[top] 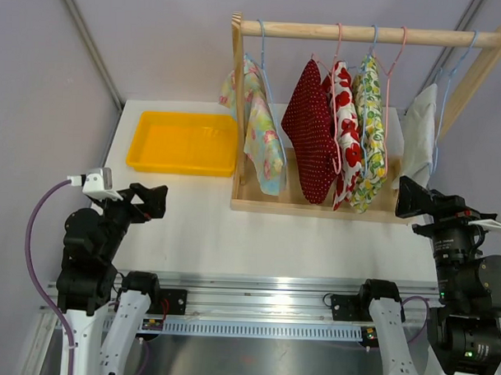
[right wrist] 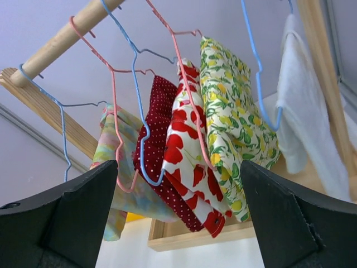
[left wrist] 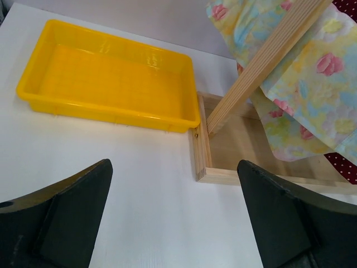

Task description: Remove the skirt from the hanger

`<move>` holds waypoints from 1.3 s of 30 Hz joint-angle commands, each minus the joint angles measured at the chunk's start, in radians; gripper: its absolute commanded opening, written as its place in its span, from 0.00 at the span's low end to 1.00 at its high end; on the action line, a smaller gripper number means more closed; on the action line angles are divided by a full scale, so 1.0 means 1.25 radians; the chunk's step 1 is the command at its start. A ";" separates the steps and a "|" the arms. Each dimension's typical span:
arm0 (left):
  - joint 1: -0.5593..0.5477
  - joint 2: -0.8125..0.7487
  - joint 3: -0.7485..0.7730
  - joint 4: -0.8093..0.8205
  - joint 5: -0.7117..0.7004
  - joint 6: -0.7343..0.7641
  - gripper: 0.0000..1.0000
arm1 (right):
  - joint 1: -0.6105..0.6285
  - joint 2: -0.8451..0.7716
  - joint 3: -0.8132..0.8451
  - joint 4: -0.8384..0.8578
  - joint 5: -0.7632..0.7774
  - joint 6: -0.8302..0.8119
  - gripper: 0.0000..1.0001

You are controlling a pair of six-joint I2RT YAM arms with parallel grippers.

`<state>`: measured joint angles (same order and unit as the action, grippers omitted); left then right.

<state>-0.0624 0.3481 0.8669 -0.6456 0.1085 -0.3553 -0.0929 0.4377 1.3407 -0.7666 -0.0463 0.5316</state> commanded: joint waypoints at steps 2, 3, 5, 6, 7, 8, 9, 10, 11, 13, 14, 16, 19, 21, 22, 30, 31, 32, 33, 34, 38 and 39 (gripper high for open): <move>0.000 0.016 0.003 0.017 0.020 0.034 0.99 | -0.001 -0.031 0.022 0.098 0.032 -0.102 0.99; 0.000 0.023 0.010 0.015 0.004 0.035 0.99 | -0.001 -0.023 0.051 0.101 0.070 -0.134 0.99; 0.000 0.045 0.024 -0.007 -0.080 0.028 0.99 | -0.002 0.021 0.086 0.106 0.086 -0.156 0.99; 0.000 0.053 0.023 -0.011 -0.105 0.029 0.99 | -0.002 0.037 0.113 0.111 0.086 -0.177 0.99; 0.000 0.054 0.018 -0.008 -0.119 0.029 0.99 | -0.002 0.072 0.124 0.121 0.086 -0.185 0.99; 0.000 0.067 0.017 -0.011 -0.124 0.025 0.99 | -0.002 0.089 0.134 0.125 0.084 -0.193 1.00; 0.000 0.072 0.017 -0.016 -0.116 0.024 0.99 | -0.002 0.109 0.151 0.126 0.095 -0.207 0.99; 0.000 0.076 0.015 -0.017 -0.108 0.025 0.99 | -0.001 0.148 0.159 0.120 0.114 -0.207 0.99; 0.000 0.077 0.011 -0.017 -0.097 0.025 0.99 | -0.001 0.169 0.167 0.114 0.163 -0.201 0.99; 0.000 0.076 0.012 -0.019 -0.094 0.030 0.99 | -0.002 0.237 0.182 0.106 0.187 -0.184 0.99; 0.000 0.074 0.011 -0.017 -0.094 0.030 0.99 | -0.002 0.263 0.185 0.106 0.186 -0.182 0.99; 0.000 0.064 0.010 -0.017 -0.092 0.031 0.99 | -0.001 0.337 0.198 0.108 0.176 -0.177 0.99; 0.000 0.046 0.008 -0.017 -0.092 0.035 0.99 | -0.002 0.408 0.187 0.150 0.154 -0.175 0.99; 0.000 0.035 0.007 -0.012 -0.092 0.038 0.99 | -0.002 0.450 0.182 0.185 0.151 -0.175 0.99; 0.000 0.032 0.006 -0.014 -0.092 0.038 0.99 | -0.002 0.463 0.183 0.193 0.154 -0.177 0.98; -0.003 0.032 0.006 -0.016 -0.073 0.040 0.99 | -0.002 0.541 0.228 0.217 0.210 -0.198 0.78; -0.003 0.031 0.006 -0.017 -0.077 0.040 0.99 | -0.002 0.542 0.227 0.217 0.213 -0.198 0.68; -0.003 0.030 0.006 -0.017 -0.078 0.039 0.99 | -0.002 0.542 0.222 0.216 0.213 -0.192 0.39; -0.003 0.028 0.006 -0.019 -0.079 0.039 0.99 | -0.002 0.540 0.217 0.222 0.213 -0.190 0.24; -0.003 0.028 0.006 -0.019 -0.082 0.039 0.99 | -0.002 0.538 0.214 0.223 0.211 -0.187 0.15; -0.003 0.037 0.010 -0.019 -0.083 0.038 0.99 | -0.002 0.539 0.220 0.213 0.202 -0.181 0.00; -0.003 0.044 0.015 -0.017 -0.082 0.038 0.99 | -0.002 0.540 0.225 0.206 0.199 -0.181 0.00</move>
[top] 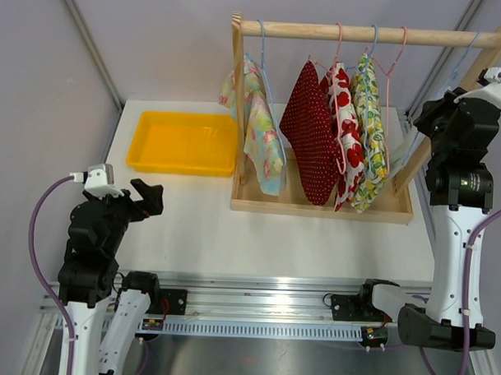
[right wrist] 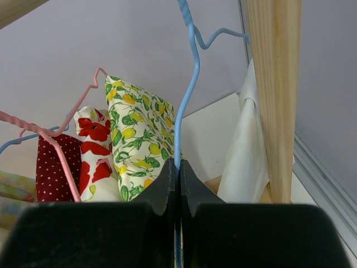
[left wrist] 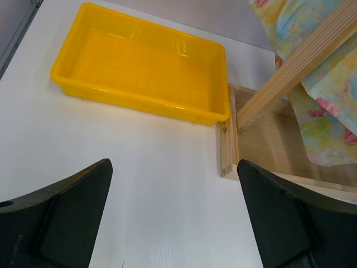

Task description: Remove the skirt from the hanger

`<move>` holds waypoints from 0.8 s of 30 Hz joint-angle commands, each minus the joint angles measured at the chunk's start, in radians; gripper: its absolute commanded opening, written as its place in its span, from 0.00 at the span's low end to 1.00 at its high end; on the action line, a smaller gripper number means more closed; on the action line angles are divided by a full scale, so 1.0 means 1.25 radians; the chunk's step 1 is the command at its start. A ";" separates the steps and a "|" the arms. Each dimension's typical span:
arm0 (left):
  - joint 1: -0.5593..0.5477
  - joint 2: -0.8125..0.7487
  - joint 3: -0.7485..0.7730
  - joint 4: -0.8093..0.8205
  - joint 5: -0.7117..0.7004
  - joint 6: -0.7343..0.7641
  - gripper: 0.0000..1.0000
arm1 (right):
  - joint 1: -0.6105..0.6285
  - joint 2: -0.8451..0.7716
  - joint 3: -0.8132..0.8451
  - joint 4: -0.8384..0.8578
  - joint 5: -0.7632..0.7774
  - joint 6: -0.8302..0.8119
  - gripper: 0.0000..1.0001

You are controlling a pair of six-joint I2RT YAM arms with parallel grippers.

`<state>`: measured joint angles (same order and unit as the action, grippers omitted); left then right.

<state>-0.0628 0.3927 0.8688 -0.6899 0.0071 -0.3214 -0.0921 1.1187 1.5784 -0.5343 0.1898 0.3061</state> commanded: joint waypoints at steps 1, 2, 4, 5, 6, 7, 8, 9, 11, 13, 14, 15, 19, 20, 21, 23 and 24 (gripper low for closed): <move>-0.003 0.019 0.017 0.018 0.010 0.013 0.99 | -0.001 -0.004 0.042 0.015 0.003 -0.001 0.00; -0.003 0.035 0.022 0.022 0.016 0.012 0.99 | -0.002 -0.005 0.055 0.011 -0.002 0.005 0.00; -0.003 0.048 0.045 0.028 0.042 0.013 0.99 | -0.002 -0.010 0.076 0.003 -0.026 0.009 0.00; -0.003 0.054 0.063 0.033 0.048 0.015 0.99 | -0.002 -0.013 0.104 -0.002 -0.034 0.016 0.00; -0.003 0.067 0.083 0.038 0.050 0.015 0.99 | -0.002 -0.016 0.118 -0.006 -0.041 0.020 0.00; -0.003 0.081 0.143 0.040 0.062 0.017 0.99 | -0.002 -0.022 0.129 -0.002 -0.069 0.023 0.00; -0.003 0.102 0.180 0.037 0.075 0.021 0.99 | -0.002 -0.027 0.151 0.003 -0.084 0.030 0.00; -0.003 0.150 0.218 0.033 0.090 0.024 0.99 | -0.002 -0.037 0.162 0.010 -0.100 0.036 0.00; -0.003 0.219 0.356 0.008 0.151 0.036 0.99 | -0.001 -0.041 0.210 0.005 -0.144 0.050 0.00; -0.004 0.322 0.453 -0.006 0.231 0.042 0.99 | -0.001 -0.036 0.253 -0.031 -0.192 0.062 0.00; -0.006 0.351 0.534 -0.010 0.260 0.046 0.99 | -0.002 -0.035 0.292 -0.044 -0.204 0.068 0.00; -0.010 0.383 0.570 -0.010 0.285 0.046 0.99 | -0.002 -0.035 0.308 -0.077 -0.214 0.074 0.00; -0.133 0.503 0.738 -0.027 0.297 0.059 0.99 | -0.002 -0.063 0.347 -0.157 -0.249 0.088 0.00; -0.252 0.553 0.767 -0.044 0.259 0.078 0.99 | -0.002 -0.074 0.341 -0.171 -0.251 0.096 0.00; -0.321 0.574 0.818 -0.051 0.157 0.089 0.99 | -0.001 -0.099 0.335 -0.196 -0.257 0.104 0.00; -0.487 0.622 0.828 -0.023 0.070 0.104 0.99 | -0.002 -0.134 0.289 -0.200 -0.282 0.137 0.00; -0.531 0.638 0.825 -0.010 0.045 0.105 0.99 | -0.002 -0.173 0.270 -0.200 -0.295 0.148 0.00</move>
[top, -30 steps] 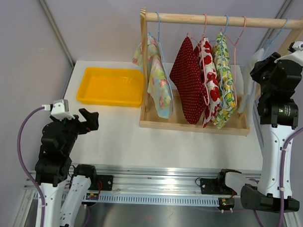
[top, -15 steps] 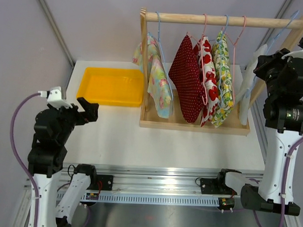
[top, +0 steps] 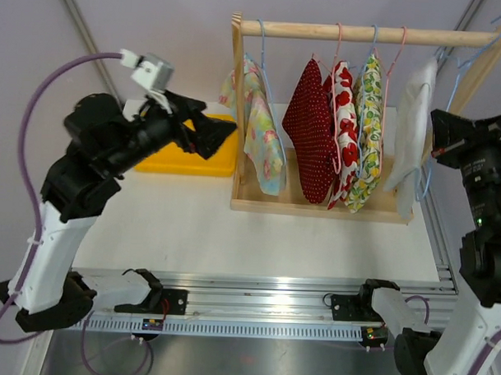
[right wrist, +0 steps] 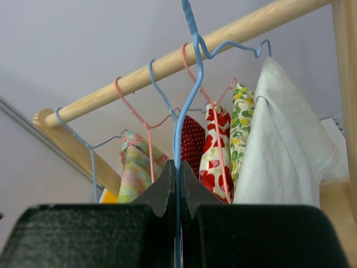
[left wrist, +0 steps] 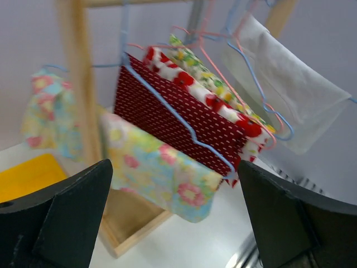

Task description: Remove the skirt from the hanger

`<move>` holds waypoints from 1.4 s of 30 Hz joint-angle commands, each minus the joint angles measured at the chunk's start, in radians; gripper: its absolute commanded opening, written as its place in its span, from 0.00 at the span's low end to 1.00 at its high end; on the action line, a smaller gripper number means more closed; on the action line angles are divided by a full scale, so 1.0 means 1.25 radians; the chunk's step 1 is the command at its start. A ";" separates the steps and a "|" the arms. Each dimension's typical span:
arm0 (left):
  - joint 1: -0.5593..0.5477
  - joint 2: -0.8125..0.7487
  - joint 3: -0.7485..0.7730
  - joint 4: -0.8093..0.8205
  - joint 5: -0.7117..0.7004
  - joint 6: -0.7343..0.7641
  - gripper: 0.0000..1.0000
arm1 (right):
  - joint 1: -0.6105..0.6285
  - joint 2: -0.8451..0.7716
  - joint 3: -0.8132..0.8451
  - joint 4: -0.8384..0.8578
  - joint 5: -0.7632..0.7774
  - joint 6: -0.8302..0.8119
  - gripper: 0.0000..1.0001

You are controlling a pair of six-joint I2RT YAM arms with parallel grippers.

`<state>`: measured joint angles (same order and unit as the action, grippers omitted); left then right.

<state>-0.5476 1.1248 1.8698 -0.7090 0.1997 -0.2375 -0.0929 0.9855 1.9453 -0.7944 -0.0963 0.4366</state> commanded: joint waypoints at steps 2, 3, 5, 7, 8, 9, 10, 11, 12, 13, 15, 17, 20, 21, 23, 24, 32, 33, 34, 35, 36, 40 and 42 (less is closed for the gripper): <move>-0.262 0.083 0.003 0.066 -0.152 0.038 0.99 | -0.002 -0.113 -0.059 -0.011 -0.102 0.070 0.00; -0.299 0.090 -0.031 0.093 -0.155 0.039 0.99 | -0.002 -0.123 -0.058 -0.029 -0.107 0.069 0.00; -0.408 0.108 -0.072 0.184 -0.156 0.044 0.99 | -0.001 -0.154 -0.046 -0.078 -0.094 0.059 0.00; -0.476 0.126 -0.114 0.236 -0.212 0.045 0.99 | 0.001 -0.176 -0.043 -0.101 -0.081 0.062 0.00; -0.537 0.137 -0.119 0.272 -0.226 0.043 0.99 | 0.003 -0.187 -0.046 -0.115 -0.080 0.067 0.00; -0.564 0.149 -0.123 0.288 -0.242 0.044 0.99 | 0.003 -0.210 -0.050 -0.120 -0.081 0.076 0.00; -0.595 0.179 -0.125 0.302 -0.258 0.048 0.99 | 0.003 -0.224 -0.063 -0.124 -0.084 0.096 0.00; -0.650 0.191 -0.123 0.323 -0.276 0.059 0.99 | 0.003 -0.249 -0.070 -0.127 -0.085 0.105 0.00; -0.672 0.208 -0.121 0.334 -0.298 0.062 0.99 | 0.004 -0.259 -0.074 -0.130 -0.086 0.112 0.00; -0.693 0.234 -0.119 0.344 -0.306 0.067 0.99 | 0.003 -0.270 -0.077 -0.135 -0.086 0.130 0.00; -0.742 0.262 -0.105 0.366 -0.323 0.077 0.99 | 0.004 -0.290 -0.073 -0.153 -0.089 0.137 0.00; -0.772 0.300 -0.082 0.376 -0.336 0.089 0.99 | 0.003 -0.295 -0.049 -0.179 -0.092 0.142 0.00; -0.779 0.346 -0.060 0.378 -0.328 0.083 0.99 | 0.003 -0.290 0.001 -0.210 -0.096 0.139 0.00; -0.780 0.359 -0.050 0.381 -0.315 0.081 0.99 | 0.003 -0.287 0.011 -0.215 -0.098 0.137 0.00; -0.794 0.385 -0.048 0.393 -0.324 0.087 0.99 | 0.003 -0.279 0.037 -0.230 -0.101 0.132 0.00; -0.796 0.392 -0.047 0.398 -0.328 0.088 0.99 | 0.004 -0.273 0.043 -0.234 -0.101 0.129 0.00; -0.800 0.446 -0.032 0.421 -0.344 0.091 0.99 | 0.004 -0.269 0.057 -0.237 -0.116 0.139 0.00; -0.800 0.449 -0.032 0.427 -0.341 0.091 0.99 | 0.004 -0.268 0.057 -0.237 -0.119 0.140 0.00; -0.800 0.449 -0.033 0.436 -0.344 0.092 0.99 | 0.004 -0.268 0.059 -0.237 -0.122 0.146 0.00; -0.800 0.450 -0.034 0.440 -0.351 0.092 0.98 | 0.004 -0.267 0.060 -0.236 -0.123 0.149 0.00; -0.800 0.450 -0.035 0.446 -0.367 0.092 0.95 | 0.004 -0.266 0.061 -0.237 -0.127 0.151 0.00; -0.800 0.445 -0.054 0.462 -0.397 0.089 0.20 | 0.004 -0.260 0.078 -0.237 -0.121 0.150 0.00; -0.800 0.442 -0.069 0.451 -0.401 0.077 0.06 | 0.004 -0.250 0.091 -0.242 -0.111 0.140 0.00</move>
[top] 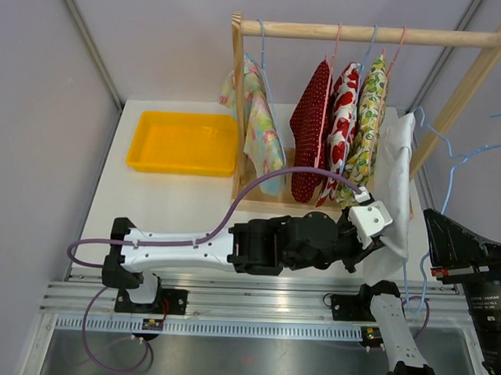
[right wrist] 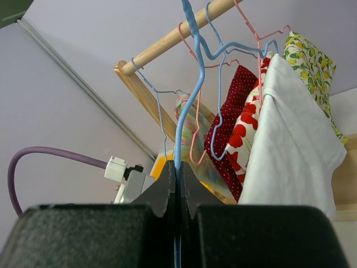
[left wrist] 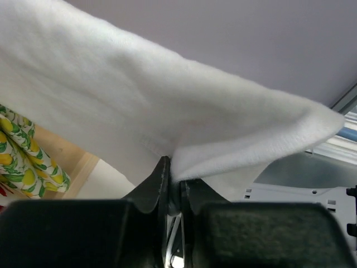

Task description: Remove the skirt from the hanger

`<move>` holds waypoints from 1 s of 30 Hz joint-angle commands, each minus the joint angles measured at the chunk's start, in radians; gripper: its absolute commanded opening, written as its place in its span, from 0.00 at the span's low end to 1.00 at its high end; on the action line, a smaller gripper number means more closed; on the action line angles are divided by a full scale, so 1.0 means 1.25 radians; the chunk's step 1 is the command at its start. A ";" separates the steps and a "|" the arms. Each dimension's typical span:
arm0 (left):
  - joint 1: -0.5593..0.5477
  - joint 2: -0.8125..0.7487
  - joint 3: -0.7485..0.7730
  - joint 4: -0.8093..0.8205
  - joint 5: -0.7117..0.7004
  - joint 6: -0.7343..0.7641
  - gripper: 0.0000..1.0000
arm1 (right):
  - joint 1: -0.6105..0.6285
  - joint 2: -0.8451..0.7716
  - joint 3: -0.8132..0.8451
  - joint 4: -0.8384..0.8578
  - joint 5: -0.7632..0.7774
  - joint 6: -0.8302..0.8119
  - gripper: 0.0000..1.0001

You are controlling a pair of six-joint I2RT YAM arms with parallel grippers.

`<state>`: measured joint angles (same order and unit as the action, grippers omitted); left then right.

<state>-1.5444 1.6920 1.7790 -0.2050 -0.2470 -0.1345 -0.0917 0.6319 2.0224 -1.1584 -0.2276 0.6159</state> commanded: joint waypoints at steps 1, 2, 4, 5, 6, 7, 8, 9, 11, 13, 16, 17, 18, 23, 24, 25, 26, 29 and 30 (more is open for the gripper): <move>-0.004 -0.018 -0.004 0.034 -0.041 -0.025 0.02 | 0.003 0.039 0.033 0.049 -0.003 -0.004 0.00; -0.004 -0.035 -0.045 0.032 -0.028 -0.037 0.00 | 0.005 0.048 0.035 0.050 0.000 -0.006 0.00; -0.015 -0.062 -0.116 0.047 -0.017 -0.079 0.00 | 0.005 0.056 0.038 0.061 0.018 -0.013 0.00; -0.021 -0.102 -0.158 0.061 -0.011 -0.094 0.00 | 0.005 0.063 0.036 0.068 0.025 -0.015 0.00; -0.030 -0.120 -0.248 0.076 -0.012 -0.109 0.00 | 0.005 0.063 0.025 0.076 0.036 -0.018 0.00; -0.052 -0.140 -0.288 0.096 -0.018 -0.136 0.00 | 0.005 0.064 0.020 0.093 0.041 -0.020 0.00; -0.065 -0.157 -0.322 0.104 -0.024 -0.149 0.00 | 0.005 0.065 0.014 0.101 0.046 -0.023 0.00; -0.077 -0.186 -0.386 0.105 -0.043 -0.165 0.00 | 0.006 0.065 0.001 0.109 0.059 -0.024 0.00; -0.120 -0.211 -0.440 0.109 -0.088 -0.200 0.00 | 0.005 0.064 -0.014 0.134 0.075 -0.029 0.00; -0.171 -0.244 -0.506 0.098 -0.125 -0.247 0.00 | 0.005 0.063 -0.034 0.160 0.111 -0.041 0.00; -0.236 -0.277 -0.598 0.081 -0.178 -0.322 0.00 | 0.006 0.072 -0.054 0.193 0.154 -0.062 0.00; -0.250 -0.283 -0.622 0.077 -0.196 -0.344 0.00 | 0.005 0.086 -0.054 0.199 0.160 -0.066 0.00; -0.263 -0.287 -0.647 0.059 -0.201 -0.367 0.00 | 0.005 0.092 -0.056 0.205 0.165 -0.074 0.00; -0.330 -0.286 -0.732 -0.041 -0.255 -0.512 0.00 | 0.005 0.141 -0.063 0.248 0.197 -0.093 0.00; -0.335 -0.285 -0.735 -0.080 -0.259 -0.527 0.00 | 0.006 0.150 -0.064 0.254 0.199 -0.102 0.00; -0.339 -0.285 -0.737 -0.100 -0.265 -0.562 0.00 | 0.005 0.162 -0.068 0.274 0.202 -0.110 0.00; -0.338 -0.285 -0.747 -0.112 -0.271 -0.577 0.00 | 0.005 0.171 -0.070 0.284 0.215 -0.115 0.00; -0.339 -0.301 -0.765 -0.159 -0.293 -0.629 0.00 | 0.006 0.208 -0.080 0.314 0.244 -0.150 0.00; -0.339 -0.310 -0.775 -0.178 -0.299 -0.638 0.00 | 0.005 0.217 -0.092 0.323 0.249 -0.167 0.00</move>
<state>-1.9682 1.3476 0.8249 -0.3645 -0.5293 -0.8097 -0.0853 0.8532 1.9270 -0.8726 0.0185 0.4812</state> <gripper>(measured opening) 0.038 0.022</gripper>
